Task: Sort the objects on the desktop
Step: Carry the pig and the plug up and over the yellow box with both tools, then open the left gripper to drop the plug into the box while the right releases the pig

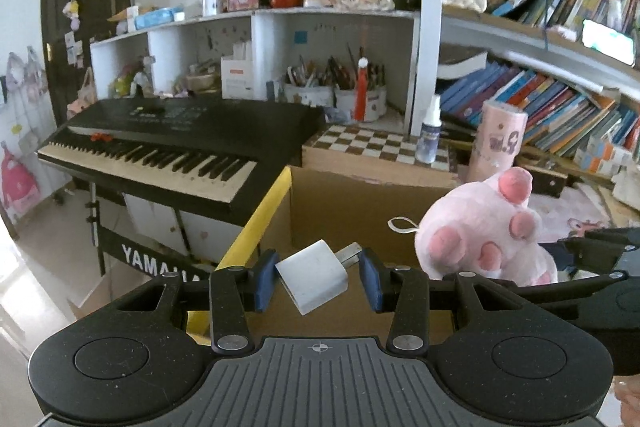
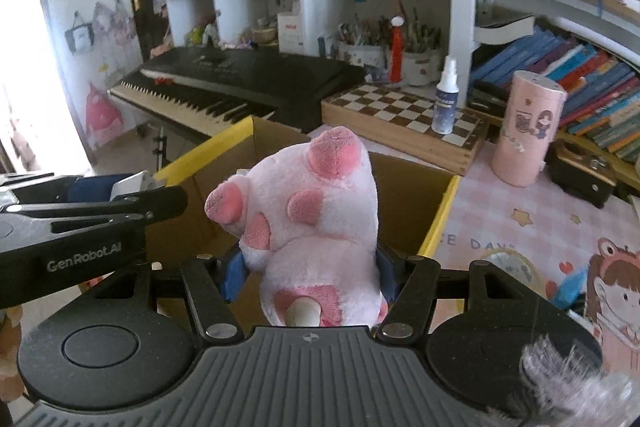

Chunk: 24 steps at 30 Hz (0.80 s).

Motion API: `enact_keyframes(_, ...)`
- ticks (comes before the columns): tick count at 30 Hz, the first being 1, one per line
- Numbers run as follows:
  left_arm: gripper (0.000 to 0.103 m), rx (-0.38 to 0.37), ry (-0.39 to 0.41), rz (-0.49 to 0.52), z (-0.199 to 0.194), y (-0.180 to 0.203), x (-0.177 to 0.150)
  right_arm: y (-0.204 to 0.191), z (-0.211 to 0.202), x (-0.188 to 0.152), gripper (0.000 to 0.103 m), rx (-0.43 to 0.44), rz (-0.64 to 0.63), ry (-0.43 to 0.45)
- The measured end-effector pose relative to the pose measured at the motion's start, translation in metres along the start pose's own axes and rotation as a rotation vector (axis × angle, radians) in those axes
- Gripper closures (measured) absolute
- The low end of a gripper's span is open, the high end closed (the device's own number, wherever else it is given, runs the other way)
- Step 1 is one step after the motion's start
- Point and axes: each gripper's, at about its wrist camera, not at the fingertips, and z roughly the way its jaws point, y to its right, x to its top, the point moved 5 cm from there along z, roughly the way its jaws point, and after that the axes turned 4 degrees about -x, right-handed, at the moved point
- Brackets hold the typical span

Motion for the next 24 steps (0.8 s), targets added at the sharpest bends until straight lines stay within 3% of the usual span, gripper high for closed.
enact_keyframes(12, 0.061, 0.042, -0.116, 0.035, 0.046, 0.003, -0.012, 0.008, 0.052, 0.000, 0.044, 0.056, -0.163, -0.093)
enact_keyframes(24, 0.061, 0.083, -0.171, 0.026, 0.050, 0.012, -0.028, 0.012, 0.074, -0.001, 0.044, 0.089, -0.351, -0.133)
